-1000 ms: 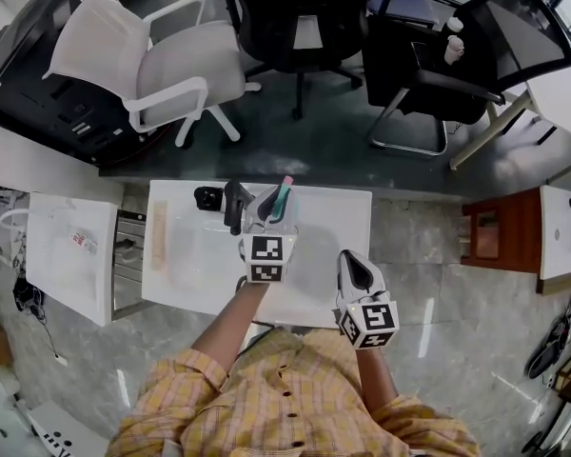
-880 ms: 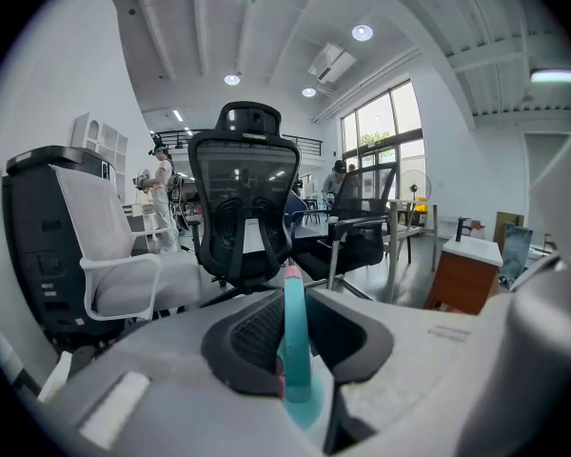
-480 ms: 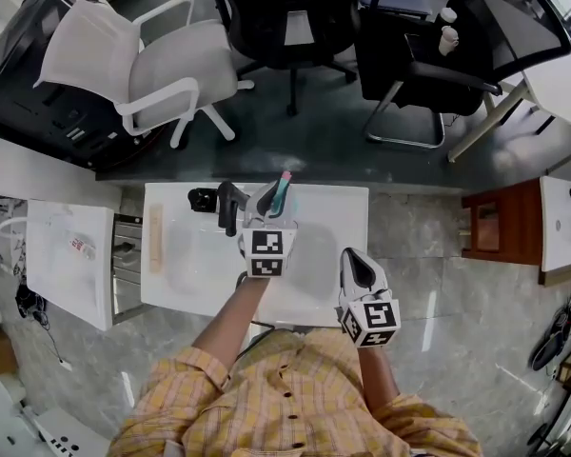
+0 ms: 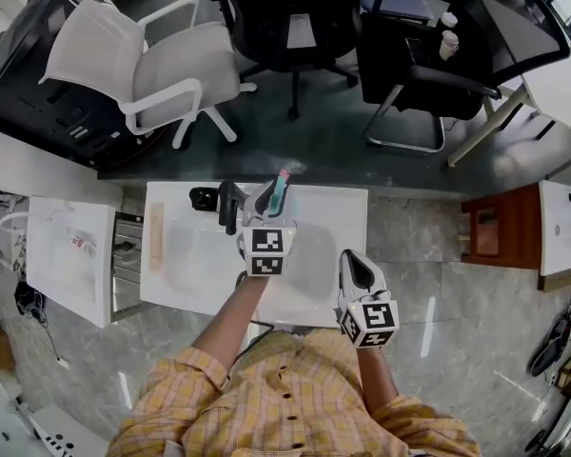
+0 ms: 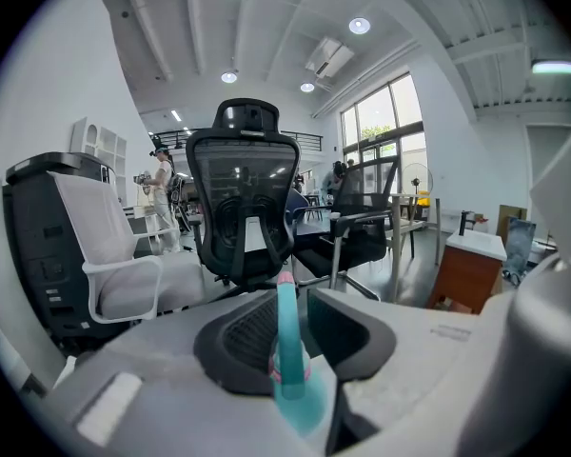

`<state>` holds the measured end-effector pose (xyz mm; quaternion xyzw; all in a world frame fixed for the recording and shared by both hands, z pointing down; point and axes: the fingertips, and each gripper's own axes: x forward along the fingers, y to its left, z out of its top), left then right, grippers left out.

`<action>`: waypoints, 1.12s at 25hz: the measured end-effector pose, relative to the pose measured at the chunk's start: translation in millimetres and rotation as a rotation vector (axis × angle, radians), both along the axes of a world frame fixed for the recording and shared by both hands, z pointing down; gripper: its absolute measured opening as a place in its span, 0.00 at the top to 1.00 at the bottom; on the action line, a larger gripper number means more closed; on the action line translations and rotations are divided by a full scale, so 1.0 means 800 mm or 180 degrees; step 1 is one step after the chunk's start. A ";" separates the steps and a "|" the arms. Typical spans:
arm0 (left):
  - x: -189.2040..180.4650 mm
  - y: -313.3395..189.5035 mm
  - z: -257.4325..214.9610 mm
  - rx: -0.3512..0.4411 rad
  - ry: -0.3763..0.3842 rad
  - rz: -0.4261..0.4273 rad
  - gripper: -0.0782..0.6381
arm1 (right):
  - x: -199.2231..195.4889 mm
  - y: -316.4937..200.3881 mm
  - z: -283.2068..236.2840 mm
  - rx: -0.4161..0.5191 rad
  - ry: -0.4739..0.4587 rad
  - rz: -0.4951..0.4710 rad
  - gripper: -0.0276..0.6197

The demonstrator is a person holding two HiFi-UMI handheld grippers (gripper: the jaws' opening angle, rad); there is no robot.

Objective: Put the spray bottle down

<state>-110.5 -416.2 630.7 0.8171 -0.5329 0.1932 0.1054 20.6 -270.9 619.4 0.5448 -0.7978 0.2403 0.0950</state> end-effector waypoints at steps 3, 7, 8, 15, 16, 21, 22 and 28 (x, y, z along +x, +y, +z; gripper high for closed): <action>-0.003 0.004 -0.008 0.0030 0.0007 -0.0040 0.76 | -0.002 0.004 -0.006 0.0039 0.0000 -0.0027 0.95; -0.008 0.015 -0.026 0.0107 0.0011 -0.0095 0.76 | -0.001 0.013 -0.018 0.0106 0.0002 -0.0055 0.95; -0.008 0.019 -0.032 0.0120 0.0019 -0.0104 0.76 | -0.001 0.016 -0.022 0.0123 -0.0001 -0.0062 0.95; -0.012 0.065 -0.068 0.0209 0.0106 -0.0117 0.76 | -0.011 0.033 -0.066 0.0329 -0.0091 -0.0108 0.95; -0.013 0.074 -0.072 0.0220 0.0125 -0.0120 0.76 | -0.013 0.036 -0.072 0.0362 -0.0081 -0.0126 0.95; -0.019 0.119 -0.086 0.0265 0.0244 -0.0136 0.79 | -0.022 0.055 -0.096 0.0490 -0.0050 -0.0183 0.95; -0.021 0.127 -0.088 0.0275 0.0280 -0.0138 0.79 | -0.025 0.058 -0.098 0.0508 -0.0047 -0.0190 0.95; -0.025 0.182 -0.107 0.0294 0.0416 -0.0134 0.89 | -0.030 0.074 -0.118 0.0588 -0.0031 -0.0199 0.95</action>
